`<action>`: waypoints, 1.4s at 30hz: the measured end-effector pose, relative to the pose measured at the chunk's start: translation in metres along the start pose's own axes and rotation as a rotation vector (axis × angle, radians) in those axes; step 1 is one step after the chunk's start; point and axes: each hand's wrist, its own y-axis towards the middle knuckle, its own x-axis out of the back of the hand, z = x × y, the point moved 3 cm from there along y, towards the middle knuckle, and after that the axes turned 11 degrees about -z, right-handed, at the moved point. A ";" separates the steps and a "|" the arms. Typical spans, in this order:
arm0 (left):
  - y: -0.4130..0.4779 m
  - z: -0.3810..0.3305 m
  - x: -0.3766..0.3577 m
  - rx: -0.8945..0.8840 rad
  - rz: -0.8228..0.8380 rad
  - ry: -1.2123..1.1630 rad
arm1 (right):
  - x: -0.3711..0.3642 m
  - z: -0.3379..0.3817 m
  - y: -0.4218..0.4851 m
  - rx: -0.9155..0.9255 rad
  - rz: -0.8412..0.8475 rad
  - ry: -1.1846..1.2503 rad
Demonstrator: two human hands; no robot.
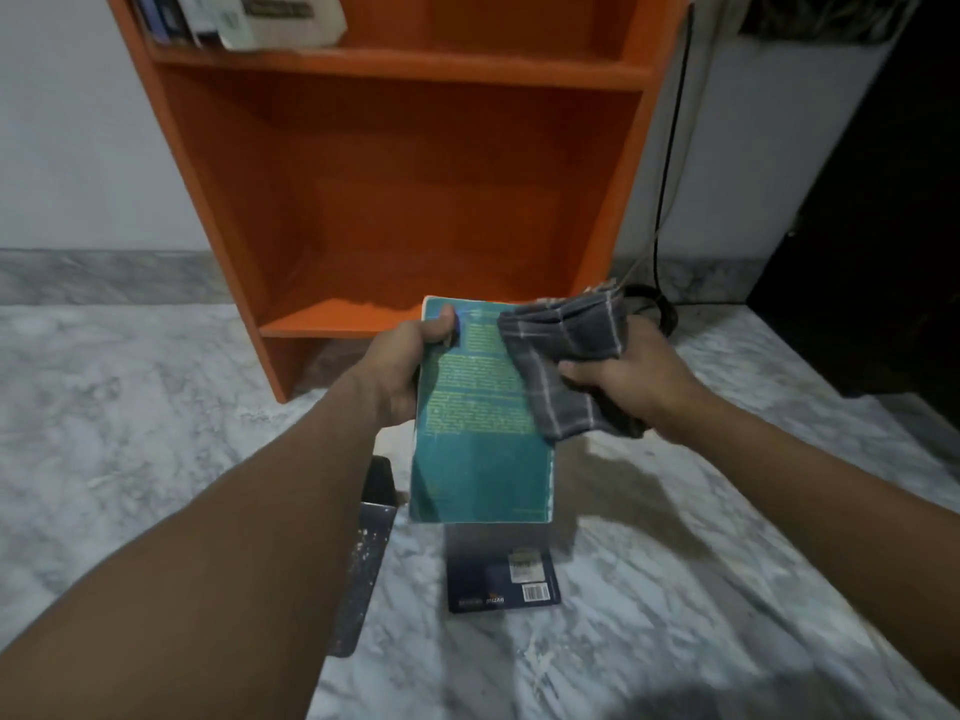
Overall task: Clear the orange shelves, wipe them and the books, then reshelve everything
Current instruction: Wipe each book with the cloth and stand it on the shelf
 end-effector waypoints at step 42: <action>-0.057 -0.054 -0.013 -0.144 -0.001 -0.059 | -0.056 0.073 -0.014 0.798 -0.211 -0.432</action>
